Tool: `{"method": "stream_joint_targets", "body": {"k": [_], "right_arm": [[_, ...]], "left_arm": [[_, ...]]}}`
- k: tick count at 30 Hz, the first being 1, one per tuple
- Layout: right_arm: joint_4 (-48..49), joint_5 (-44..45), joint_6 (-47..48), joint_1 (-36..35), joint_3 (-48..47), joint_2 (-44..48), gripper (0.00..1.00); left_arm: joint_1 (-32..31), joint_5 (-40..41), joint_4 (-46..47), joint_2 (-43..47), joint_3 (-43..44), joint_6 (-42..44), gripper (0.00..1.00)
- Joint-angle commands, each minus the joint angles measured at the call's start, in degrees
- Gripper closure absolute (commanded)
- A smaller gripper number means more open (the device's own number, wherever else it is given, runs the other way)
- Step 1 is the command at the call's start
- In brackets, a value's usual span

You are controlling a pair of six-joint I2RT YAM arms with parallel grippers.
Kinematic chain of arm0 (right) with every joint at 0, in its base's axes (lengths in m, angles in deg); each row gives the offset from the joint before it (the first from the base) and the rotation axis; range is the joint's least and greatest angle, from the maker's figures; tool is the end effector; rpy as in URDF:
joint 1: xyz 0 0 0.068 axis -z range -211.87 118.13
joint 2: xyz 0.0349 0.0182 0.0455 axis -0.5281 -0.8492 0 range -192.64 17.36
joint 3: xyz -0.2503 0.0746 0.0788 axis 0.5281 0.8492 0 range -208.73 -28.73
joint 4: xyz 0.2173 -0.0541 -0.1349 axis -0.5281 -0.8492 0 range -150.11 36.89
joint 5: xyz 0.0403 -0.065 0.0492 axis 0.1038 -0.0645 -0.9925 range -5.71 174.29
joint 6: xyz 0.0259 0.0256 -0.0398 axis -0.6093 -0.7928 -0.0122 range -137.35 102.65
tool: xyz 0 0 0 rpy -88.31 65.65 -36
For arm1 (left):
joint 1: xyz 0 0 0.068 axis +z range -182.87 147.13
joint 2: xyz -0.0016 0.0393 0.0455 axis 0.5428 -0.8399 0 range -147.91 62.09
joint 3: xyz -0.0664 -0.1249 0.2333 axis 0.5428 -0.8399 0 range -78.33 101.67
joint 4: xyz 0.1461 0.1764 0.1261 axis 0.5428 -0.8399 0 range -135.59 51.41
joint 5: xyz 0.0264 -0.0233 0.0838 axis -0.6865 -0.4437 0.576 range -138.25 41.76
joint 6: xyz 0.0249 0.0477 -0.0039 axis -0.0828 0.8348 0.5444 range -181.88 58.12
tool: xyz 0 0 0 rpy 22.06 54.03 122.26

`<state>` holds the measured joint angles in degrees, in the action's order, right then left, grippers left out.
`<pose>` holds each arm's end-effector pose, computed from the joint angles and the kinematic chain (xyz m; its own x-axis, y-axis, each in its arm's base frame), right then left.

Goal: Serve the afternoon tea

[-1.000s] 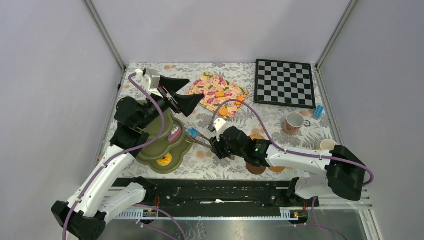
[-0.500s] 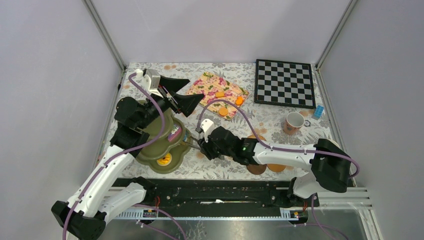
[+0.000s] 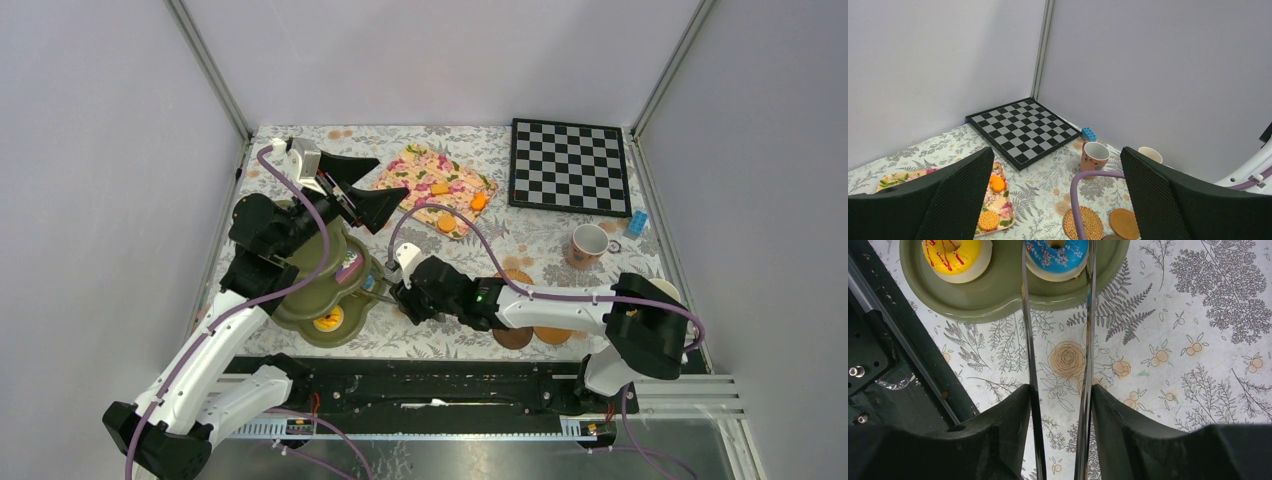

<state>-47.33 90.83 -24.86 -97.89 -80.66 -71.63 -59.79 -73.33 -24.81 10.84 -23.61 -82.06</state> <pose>0.1422 0.3094 0.2208 -0.3227 -0.4059 -0.8550 -0.8331 0.5505 0.0531 0.1689 -0.1028 0.4256 -0.0178 -0.3414 -0.9398 0.8149 0.5396 -0.2115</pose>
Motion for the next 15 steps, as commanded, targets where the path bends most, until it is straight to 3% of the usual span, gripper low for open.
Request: {"method": "stream_joint_targets", "body": {"k": [1, 7, 15], "right_arm": [[1.72, 1.10, 0.33, -0.69, -2.75, 0.27, 0.45], [1.09, 1.82, 0.62, -0.80, -2.83, 1.49, 0.38], [-2.11, 5.44, 1.87, -0.80, -1.70, 8.05, 0.38]], "left_arm": [[-0.24, -0.92, 2.66, 0.35, 0.30, -0.34, 0.01], [-0.24, -0.96, 2.70, 0.19, 0.30, -0.38, 0.01], [-0.33, -0.94, 2.65, 0.17, 0.30, -0.29, 0.01]]}}
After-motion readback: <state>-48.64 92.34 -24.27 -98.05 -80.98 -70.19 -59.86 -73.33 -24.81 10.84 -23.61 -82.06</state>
